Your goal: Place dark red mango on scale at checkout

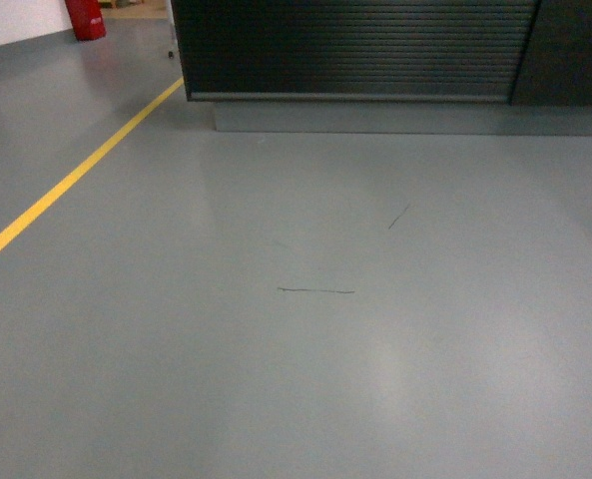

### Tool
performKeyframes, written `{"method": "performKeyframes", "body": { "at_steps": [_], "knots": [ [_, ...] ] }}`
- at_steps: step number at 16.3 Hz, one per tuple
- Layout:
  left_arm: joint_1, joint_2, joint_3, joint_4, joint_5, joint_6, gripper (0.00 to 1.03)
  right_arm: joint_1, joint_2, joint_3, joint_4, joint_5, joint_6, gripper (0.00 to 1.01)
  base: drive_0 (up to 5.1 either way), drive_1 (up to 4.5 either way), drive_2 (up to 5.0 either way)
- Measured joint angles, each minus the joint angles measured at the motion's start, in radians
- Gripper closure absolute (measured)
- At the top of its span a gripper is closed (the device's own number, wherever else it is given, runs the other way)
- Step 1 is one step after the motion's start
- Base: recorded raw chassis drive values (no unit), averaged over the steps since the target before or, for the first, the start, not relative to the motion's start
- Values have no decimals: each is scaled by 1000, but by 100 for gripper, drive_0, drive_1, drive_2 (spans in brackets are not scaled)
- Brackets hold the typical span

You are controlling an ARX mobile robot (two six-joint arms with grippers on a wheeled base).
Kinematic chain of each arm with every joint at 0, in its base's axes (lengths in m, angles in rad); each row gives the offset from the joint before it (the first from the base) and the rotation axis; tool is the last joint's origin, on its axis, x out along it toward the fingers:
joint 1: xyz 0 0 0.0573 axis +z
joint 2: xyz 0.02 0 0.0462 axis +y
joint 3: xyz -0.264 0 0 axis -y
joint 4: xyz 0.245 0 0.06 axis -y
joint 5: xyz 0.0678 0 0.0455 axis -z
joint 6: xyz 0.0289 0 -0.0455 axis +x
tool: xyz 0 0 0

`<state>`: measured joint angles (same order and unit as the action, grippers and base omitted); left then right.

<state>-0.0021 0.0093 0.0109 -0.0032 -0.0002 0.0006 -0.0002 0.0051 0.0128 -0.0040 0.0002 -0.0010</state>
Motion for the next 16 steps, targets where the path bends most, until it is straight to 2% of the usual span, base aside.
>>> {"method": "performKeyframes", "body": {
  "at_steps": [16],
  "knots": [
    [0, 0, 0, 0, 0, 0, 5, 0, 0, 0, -1, 0, 0, 3, 1, 177, -174]
  ]
}}
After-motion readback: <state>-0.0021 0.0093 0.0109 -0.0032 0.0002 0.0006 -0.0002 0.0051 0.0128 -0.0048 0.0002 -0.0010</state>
